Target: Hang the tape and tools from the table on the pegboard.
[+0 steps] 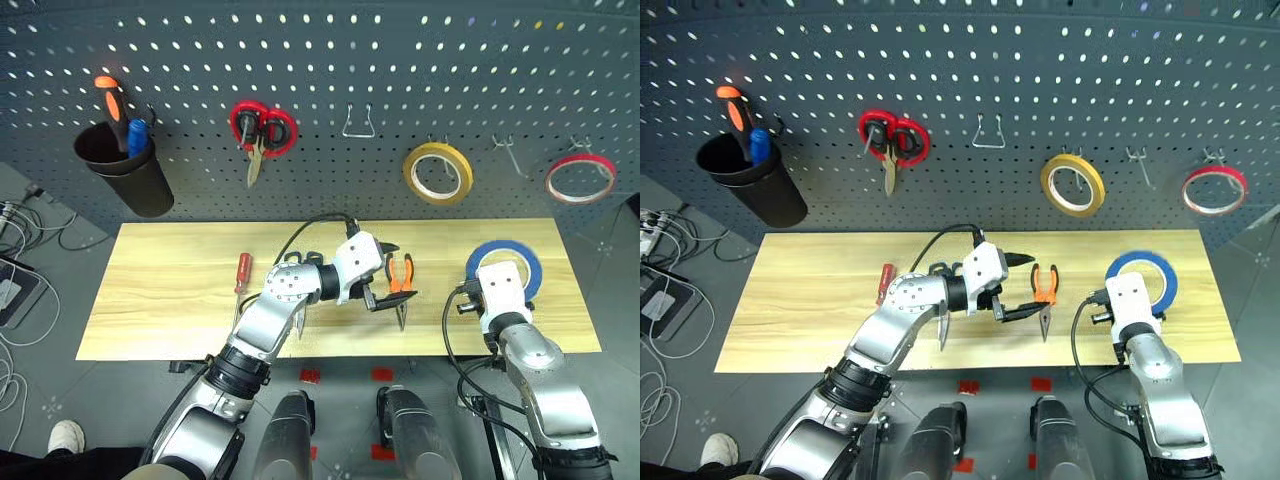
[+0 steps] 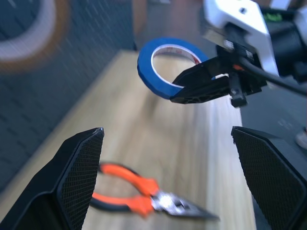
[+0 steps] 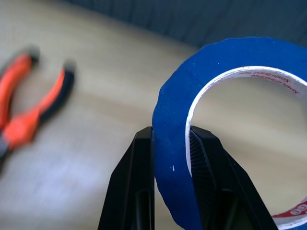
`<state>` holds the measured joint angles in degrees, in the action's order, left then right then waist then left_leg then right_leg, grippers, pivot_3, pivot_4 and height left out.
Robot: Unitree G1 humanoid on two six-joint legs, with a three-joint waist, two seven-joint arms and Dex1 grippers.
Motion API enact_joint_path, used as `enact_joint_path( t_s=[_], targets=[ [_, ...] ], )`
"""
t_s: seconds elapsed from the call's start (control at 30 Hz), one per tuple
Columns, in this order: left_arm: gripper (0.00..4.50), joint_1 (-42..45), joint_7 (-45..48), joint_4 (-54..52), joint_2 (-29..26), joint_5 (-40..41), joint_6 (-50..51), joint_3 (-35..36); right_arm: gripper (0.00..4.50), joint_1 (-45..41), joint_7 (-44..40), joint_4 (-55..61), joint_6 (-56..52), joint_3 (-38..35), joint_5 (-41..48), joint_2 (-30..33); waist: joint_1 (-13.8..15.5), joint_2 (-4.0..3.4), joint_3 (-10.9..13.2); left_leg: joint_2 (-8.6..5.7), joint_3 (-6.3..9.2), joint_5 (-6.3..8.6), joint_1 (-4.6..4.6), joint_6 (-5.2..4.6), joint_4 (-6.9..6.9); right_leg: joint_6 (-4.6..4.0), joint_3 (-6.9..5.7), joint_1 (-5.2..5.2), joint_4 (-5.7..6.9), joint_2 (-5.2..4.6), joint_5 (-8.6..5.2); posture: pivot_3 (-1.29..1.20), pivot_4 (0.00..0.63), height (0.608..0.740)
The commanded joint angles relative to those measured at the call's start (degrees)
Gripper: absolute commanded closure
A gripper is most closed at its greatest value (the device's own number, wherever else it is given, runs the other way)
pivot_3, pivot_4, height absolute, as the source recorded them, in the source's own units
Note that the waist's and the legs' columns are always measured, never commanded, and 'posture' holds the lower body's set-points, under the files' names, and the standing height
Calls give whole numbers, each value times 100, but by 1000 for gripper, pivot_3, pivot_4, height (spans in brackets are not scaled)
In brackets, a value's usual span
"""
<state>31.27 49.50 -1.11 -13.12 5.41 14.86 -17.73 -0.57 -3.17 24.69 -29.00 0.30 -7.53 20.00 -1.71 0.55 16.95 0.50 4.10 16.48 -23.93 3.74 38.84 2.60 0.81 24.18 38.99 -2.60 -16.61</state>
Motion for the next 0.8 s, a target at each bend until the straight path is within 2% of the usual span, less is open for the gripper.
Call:
enact_joint_path(
  t_s=[0.03, 0.17, 0.33, 0.5, 0.63, 0.8],
  targets=[
    [0, 134, -50, -293, -27, 62, 100, 33, 3791, -50, 387, 369, 872, 95, -555, 13, 2, 2, -116, 0, 0, 0, 2, 0, -1, 0, -1, -3, -2, 1, 0, -38, 162, 740],
    [0, 366, -337, -151, 212, 92, 156, 111, 3791, -354, 615, 173, 1584, 92, -970, 74, 10, 0, -241, -3, -3, 0, 4, 0, -2, 1, 1, -7, -5, 1, 0, -30, 137, 740],
    [0, 481, -529, 96, 516, 0, 5, -26, 3791, -802, 517, -289, 2109, -86, -946, 138, 12, 0, -415, -4, -7, 0, 5, -1, -4, 0, 2, -7, -7, 1, 0, -27, 127, 740],
    [0, 557, -592, 146, 647, 2, -27, -50, 3791, -1217, 158, -937, 2334, -213, -528, 140, 10, 1, -497, -4, -13, 1, 10, -2, -4, 0, 7, -8, -4, 2, 0, -12, 125, 740],
    [0, 566, -631, 140, 645, 56, 32, 29, 3791, -1692, -200, -1558, 2089, -411, 163, -93, 2, -4, -522, -3, -17, 1, 14, -3, -4, 0, 10, -9, -3, 3, 0, 3, 126, 740],
    [0, 563, -679, 110, 613, 65, 63, 50, 3791, -1984, -371, -1921, 1895, -560, 543, -241, 15, -11, -534, -4, -19, 0, 14, -4, -2, -1, 12, -9, 0, 2, 0, 25, 126, 740]
  ],
)
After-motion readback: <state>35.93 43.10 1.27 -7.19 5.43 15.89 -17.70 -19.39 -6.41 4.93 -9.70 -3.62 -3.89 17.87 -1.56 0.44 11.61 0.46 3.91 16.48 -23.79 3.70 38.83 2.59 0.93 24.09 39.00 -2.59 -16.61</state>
